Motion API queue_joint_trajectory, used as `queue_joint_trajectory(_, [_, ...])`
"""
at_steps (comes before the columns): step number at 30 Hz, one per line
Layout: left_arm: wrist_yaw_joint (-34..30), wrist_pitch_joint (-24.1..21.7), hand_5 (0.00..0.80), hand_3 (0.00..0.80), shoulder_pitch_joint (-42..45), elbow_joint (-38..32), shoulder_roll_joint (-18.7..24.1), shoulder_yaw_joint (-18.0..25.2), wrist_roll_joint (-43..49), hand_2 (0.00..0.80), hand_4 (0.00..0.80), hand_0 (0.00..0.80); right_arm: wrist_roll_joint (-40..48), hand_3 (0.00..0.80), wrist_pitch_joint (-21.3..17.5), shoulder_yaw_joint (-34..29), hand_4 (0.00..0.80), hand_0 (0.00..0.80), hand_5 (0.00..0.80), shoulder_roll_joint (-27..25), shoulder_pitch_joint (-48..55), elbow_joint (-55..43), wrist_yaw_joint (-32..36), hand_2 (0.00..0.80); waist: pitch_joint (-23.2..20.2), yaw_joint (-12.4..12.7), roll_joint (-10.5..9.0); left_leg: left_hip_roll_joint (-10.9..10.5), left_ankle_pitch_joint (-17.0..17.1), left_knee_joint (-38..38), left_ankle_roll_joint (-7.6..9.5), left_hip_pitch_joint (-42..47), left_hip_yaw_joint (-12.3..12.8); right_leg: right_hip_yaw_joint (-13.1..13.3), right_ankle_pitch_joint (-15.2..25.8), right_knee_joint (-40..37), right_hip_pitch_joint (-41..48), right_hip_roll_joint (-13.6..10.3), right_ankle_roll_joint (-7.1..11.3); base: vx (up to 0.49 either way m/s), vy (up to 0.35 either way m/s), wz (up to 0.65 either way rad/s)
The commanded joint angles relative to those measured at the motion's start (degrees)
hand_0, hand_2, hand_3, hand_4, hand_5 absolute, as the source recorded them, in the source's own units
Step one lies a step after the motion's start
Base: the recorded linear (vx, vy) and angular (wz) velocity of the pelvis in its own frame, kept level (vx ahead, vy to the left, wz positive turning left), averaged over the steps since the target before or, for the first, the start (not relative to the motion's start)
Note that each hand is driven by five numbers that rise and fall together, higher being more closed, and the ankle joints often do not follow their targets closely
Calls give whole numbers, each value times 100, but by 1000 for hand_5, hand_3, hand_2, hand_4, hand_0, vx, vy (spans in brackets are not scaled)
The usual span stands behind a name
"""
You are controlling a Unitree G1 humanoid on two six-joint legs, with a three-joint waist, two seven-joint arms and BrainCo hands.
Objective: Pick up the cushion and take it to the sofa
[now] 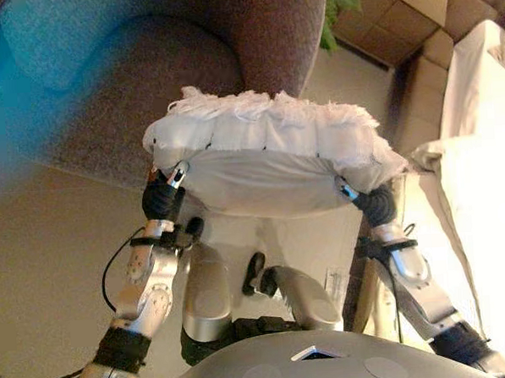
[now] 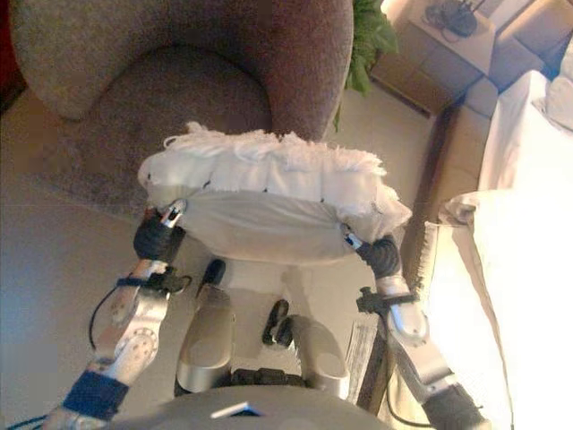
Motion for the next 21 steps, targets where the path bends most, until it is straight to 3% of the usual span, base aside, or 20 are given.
queue_joint_trajectory(1, [-284, -350, 800, 800, -403, -929, 319, -106, 486, 800, 800, 800, -365, 800, -497, 183, 800, 800, 800, 102, -1368, -431, -216, 800, -7, 388, 117, 208, 296, -817, 189, 926, 397, 344, 1480, -884, -236, -841, 1180, 41, -27, 43])
queue_joint_trajectory(2, [-284, -350, 800, 800, -403, -929, 319, -106, 486, 800, 800, 800, -365, 800, -497, 183, 800, 800, 800, 102, -1368, -431, -216, 800, -5, 388, 117, 209, 296, -819, 189, 928, 397, 344, 1480, -885, -234, -841, 1180, 78, 33, 51])
queue_joint_trajectory(4, [-227, -325, 800, 800, -311, -810, 168, 65, 369, 800, 800, 800, -302, 800, -123, 165, 800, 800, 800, 127, -1330, -560, -37, 800, -133, 325, 248, 370, 292, -908, 63, 1150, 750, 199, 1306, -838, -99, -844, 1098, 112, 83, 86])
queue_joint_trajectory(6, [-227, -325, 800, 800, -311, -810, 167, 64, 369, 800, 800, 800, -302, 800, -123, 165, 800, 800, 800, 126, -1330, -561, -37, 800, -128, 329, 250, 372, 294, -913, 62, 1160, 753, 201, 1306, -839, -93, -842, 1098, 40, 64, 27])
queue_joint_trajectory(7, [-257, -168, 800, 800, -334, -867, 103, 131, 285, 800, 800, 800, -262, 800, -43, 92, 800, 800, 800, 79, -1099, -691, 147, 800, -203, 95, 332, 613, 241, -783, -74, 1153, 1314, -49, 1190, -832, -42, -957, 1056, 26, 150, 6])
queue_joint_trajectory(10, [-178, -136, 800, 800, -457, -853, 49, -18, 269, 800, 800, 800, -336, 800, -28, 40, 800, 800, 800, 53, -1024, -655, 246, 800, -159, -76, 439, 598, 248, -785, -75, 1181, 1337, -96, 1075, -593, -156, -1002, 1053, 19, 148, 55])
queue_joint_trajectory(13, [19, -171, 800, 800, -516, -862, 47, -100, 385, 800, 800, 800, -173, 800, -22, 33, 800, 800, 800, 41, -1038, -621, 368, 800, -91, -149, 479, 552, 187, -754, -30, 1260, 1317, -75, 987, -356, -241, -1013, 1066, 32, 168, -18])
queue_joint_trajectory(15, [299, -142, 800, 800, -629, -787, 82, -152, 524, 800, 800, 800, -148, 800, -103, 79, 800, 800, 800, 87, -1134, -506, 392, 800, -22, -150, 483, 520, 150, -774, 14, 1310, 1276, -86, 949, -189, -321, -1042, 1096, 20, 94, 0])
queue_joint_trajectory(21, [316, -15, 800, 800, -895, -530, 165, -222, 752, 800, 800, 800, 25, 800, -287, 142, 800, 800, 800, 171, -1469, -203, 86, 800, 104, -76, 441, 490, 62, -749, 69, 1354, 1172, -134, 903, -16, -379, -1071, 1128, 28, 0, 7])
